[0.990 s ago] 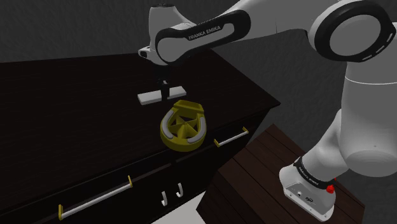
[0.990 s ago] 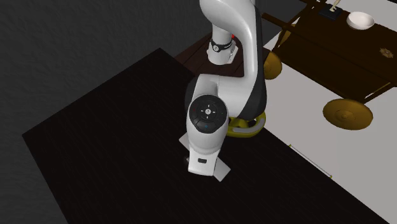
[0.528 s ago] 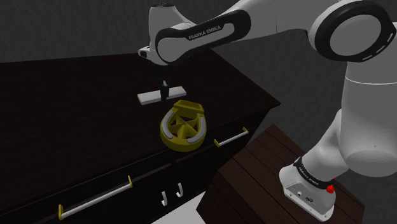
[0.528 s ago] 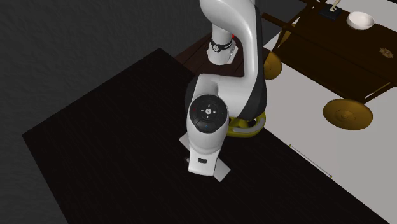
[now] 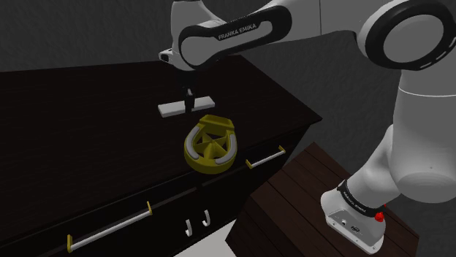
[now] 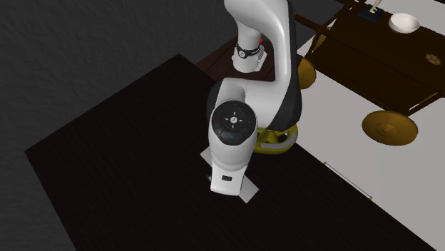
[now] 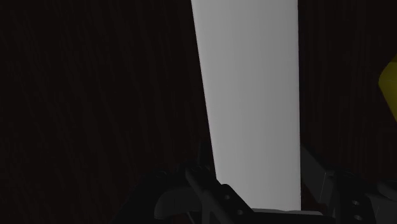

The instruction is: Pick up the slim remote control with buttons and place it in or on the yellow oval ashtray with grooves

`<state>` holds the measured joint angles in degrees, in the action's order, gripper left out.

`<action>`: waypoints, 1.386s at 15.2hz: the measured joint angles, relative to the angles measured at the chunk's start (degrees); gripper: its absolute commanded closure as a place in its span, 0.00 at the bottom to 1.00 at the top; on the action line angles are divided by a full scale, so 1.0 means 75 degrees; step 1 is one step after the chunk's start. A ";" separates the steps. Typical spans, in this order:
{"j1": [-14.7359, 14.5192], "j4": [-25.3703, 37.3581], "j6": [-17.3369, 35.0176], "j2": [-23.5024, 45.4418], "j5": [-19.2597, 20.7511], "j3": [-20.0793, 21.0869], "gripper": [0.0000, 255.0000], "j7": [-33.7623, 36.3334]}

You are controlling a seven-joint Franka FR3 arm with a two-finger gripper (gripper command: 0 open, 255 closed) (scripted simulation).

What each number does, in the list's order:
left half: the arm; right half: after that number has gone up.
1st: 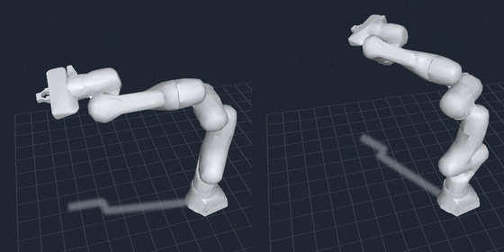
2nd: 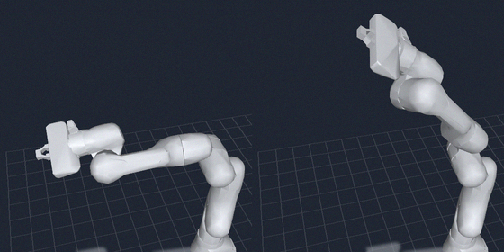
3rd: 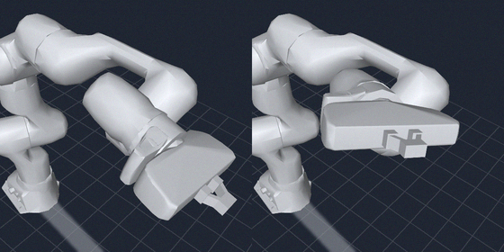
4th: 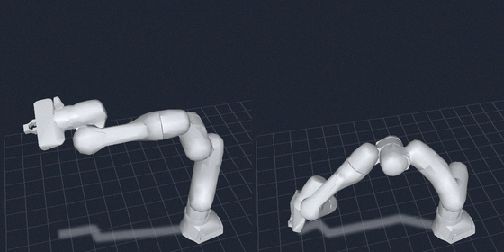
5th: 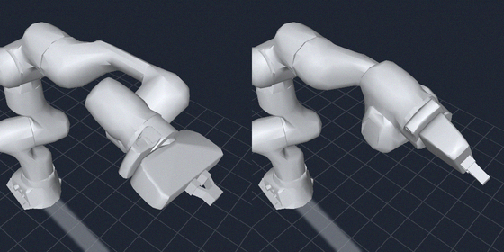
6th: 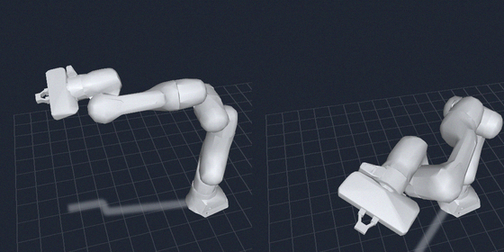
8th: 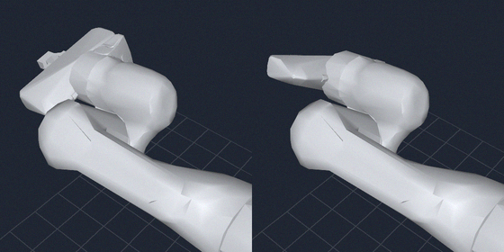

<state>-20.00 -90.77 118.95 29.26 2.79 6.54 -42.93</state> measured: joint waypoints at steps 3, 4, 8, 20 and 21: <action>-0.0004 0.0181 -0.0282 -0.0104 -0.0013 0.0009 1.00 0.0000; -0.0006 0.0233 -0.0365 -0.0135 -0.0017 0.0013 1.00 0.0002; 0.0002 0.0410 -0.0702 -0.0294 -0.0037 0.0022 1.00 -0.0012; -0.0003 0.1212 -0.1751 -0.0544 -0.0074 0.0042 1.00 -0.0029; -0.0016 0.1025 -0.1700 -0.0680 -0.0083 0.0055 1.00 0.0004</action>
<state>-20.12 -83.08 106.20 24.16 2.17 6.95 -42.90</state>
